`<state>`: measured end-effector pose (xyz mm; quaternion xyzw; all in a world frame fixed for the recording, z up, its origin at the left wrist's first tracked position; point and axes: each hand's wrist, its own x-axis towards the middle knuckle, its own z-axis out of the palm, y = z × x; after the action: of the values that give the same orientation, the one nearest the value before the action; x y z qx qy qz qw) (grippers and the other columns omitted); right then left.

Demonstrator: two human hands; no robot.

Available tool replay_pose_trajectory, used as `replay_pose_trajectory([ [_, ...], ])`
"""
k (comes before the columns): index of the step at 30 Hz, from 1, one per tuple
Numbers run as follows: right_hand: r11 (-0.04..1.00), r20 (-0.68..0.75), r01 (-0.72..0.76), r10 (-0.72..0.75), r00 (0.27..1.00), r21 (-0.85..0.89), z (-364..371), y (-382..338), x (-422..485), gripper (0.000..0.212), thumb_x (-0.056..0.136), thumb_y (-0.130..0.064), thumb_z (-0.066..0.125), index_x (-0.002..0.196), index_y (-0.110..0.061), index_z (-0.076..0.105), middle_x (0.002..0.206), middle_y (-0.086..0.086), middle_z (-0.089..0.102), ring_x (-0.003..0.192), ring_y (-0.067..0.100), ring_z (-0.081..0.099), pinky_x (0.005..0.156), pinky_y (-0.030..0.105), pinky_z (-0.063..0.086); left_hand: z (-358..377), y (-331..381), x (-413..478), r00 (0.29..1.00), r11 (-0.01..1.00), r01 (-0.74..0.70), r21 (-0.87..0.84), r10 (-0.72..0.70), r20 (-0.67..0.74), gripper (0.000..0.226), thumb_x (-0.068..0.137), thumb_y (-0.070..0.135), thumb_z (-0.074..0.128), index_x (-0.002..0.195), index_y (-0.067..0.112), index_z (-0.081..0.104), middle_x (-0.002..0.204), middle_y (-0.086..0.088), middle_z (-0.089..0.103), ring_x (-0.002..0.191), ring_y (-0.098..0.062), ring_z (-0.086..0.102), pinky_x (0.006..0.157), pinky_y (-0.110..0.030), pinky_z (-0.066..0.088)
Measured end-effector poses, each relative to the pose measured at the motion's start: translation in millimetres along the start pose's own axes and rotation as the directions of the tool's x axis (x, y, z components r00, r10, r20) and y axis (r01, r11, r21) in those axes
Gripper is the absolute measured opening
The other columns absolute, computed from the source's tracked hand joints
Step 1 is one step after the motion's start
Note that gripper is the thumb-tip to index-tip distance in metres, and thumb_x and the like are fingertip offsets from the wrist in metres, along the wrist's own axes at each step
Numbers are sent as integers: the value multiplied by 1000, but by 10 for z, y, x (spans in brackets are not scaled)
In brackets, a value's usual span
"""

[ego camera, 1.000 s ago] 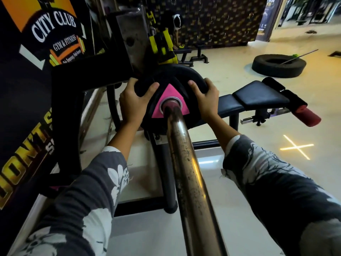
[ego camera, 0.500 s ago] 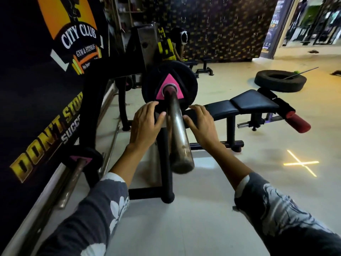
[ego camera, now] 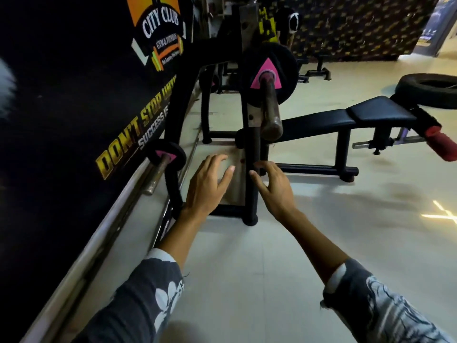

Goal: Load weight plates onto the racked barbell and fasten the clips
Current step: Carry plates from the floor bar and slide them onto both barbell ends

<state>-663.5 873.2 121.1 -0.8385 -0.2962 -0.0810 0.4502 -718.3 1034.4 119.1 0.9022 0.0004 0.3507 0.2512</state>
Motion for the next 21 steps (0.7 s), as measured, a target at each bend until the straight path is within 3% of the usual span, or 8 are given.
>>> replay_pose_trajectory([
  [5, 998, 178, 23, -12, 984, -60, 579, -172, 22, 29, 93, -32, 48, 112, -10, 56, 114, 11, 60, 101, 27, 56, 75, 26, 37, -209, -585, -364, 993, 992, 118, 49, -119, 17, 41, 92, 39, 42, 99, 4, 62, 96, -12, 64, 90, -26, 63, 73, -30, 48],
  [8, 999, 237, -37, 42, 971, -27, 1041, -248, 173, 27, 93, -31, 49, 106, -9, 59, 110, 12, 64, 96, 29, 60, 75, 31, 46, -334, -1053, -523, 971, 970, 238, 45, -239, 22, 40, 92, 42, 40, 94, 6, 60, 92, -10, 63, 85, -24, 62, 69, -38, 51],
  [12, 994, 375, -109, 96, 922, 13, 1903, -325, 560, 20, 91, -26, 52, 93, -9, 63, 95, 14, 68, 88, 33, 64, 73, 41, 52, -500, -1953, -542, 937, 934, 345, 93, -348, 27, 36, 90, 43, 42, 91, 12, 60, 90, -6, 64, 82, -22, 62, 67, -37, 52],
  [15, 991, 431, -130, 135, 892, -41, 2539, -334, 955, 19, 92, -26, 51, 91, -11, 62, 87, 9, 65, 81, 29, 60, 61, 31, 38, -571, -2718, -428, 902, 899, 428, 94, -431, 13, 32, 89, 41, 45, 92, 15, 62, 91, -4, 65, 83, -18, 62, 69, -33, 50],
  [17, 982, 443, -170, 187, 877, -78, 2962, -324, 1268, 20, 92, -27, 50, 93, -10, 61, 90, 10, 65, 79, 26, 57, 61, 27, 33, -566, -3280, -330, 880, 878, 470, 89, -474, 35, 37, 88, 46, 42, 91, 16, 62, 89, -1, 65, 80, -16, 61, 67, -31, 50],
  [21, 968, 446, -246, 245, 861, -56, 3660, -189, 1899, 15, 91, -21, 52, 91, -9, 62, 95, 12, 66, 83, 29, 61, 70, 35, 49, -461, -4239, -78, 821, 826, 558, 82, -564, 85, 27, 90, 40, 49, 91, 15, 59, 88, -3, 65, 80, -19, 63, 68, -31, 51],
])
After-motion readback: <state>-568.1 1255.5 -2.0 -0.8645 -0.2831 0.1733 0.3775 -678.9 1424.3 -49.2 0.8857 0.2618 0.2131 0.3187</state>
